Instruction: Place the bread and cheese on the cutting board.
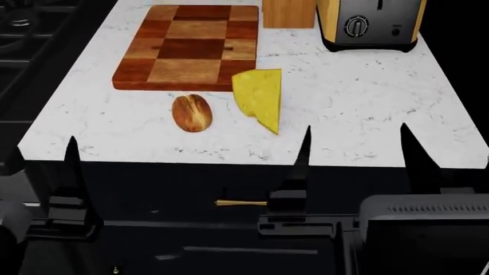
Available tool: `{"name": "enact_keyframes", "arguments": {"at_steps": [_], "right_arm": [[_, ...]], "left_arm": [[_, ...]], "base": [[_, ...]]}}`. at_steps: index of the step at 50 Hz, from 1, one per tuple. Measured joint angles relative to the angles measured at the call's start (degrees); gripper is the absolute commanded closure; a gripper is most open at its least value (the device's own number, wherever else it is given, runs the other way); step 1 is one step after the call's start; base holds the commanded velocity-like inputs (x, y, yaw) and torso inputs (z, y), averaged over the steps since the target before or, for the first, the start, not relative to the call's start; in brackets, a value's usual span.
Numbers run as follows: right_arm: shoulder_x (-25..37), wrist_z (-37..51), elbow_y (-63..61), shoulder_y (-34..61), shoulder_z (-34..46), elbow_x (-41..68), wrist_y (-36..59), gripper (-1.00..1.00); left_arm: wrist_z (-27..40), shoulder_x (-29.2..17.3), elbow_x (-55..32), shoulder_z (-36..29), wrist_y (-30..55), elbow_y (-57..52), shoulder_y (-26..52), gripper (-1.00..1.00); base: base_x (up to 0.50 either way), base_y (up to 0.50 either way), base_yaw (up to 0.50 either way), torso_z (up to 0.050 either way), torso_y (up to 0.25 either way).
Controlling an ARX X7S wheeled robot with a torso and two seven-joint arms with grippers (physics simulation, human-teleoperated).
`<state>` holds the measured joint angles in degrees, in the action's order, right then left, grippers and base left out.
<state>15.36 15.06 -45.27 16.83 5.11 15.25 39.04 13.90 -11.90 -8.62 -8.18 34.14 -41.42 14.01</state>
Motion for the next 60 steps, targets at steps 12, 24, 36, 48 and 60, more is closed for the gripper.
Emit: {"name": "enact_keyframes", "arguments": {"at_steps": [12,24,36,48,60], "right_arm": [[1.15,-0.57,-3.40,1.97,-0.64,1.77,2.74,-1.00],[1.28,-0.13,-5.31,2.68,-0.78,3.04,4.69,-1.00],[1.24,0.77,-7.98,3.64,-1.44,5.08,8.11,-1.00],[1.52,1.10,-8.76,4.11,-1.82,6.26,9.03,-1.00],[1.85,1.71,-9.02,4.64,-1.86,7.12,10.25,-1.00]], "left_arm": [[-0.12,-1.64,-0.90,-0.09,5.08,-6.83,2.35,-1.00],[-0.28,-2.38,-2.24,0.61,6.94,-9.39,2.92,-1.00],[-0.29,-2.70,-3.12,0.76,7.04,-9.87,2.91,-1.00],[-0.13,-2.93,-3.89,0.85,7.14,-10.10,3.00,-1.00],[0.18,-3.20,-4.55,0.96,7.48,-10.57,3.07,-1.00]], "base": [[0.50,0.00,0.00,0.000,0.000],[0.50,0.00,0.00,0.000,0.000],[0.14,0.00,0.00,0.000,0.001],[0.36,0.01,0.00,0.000,0.000],[0.06,0.11,0.00,0.000,0.000]]}}
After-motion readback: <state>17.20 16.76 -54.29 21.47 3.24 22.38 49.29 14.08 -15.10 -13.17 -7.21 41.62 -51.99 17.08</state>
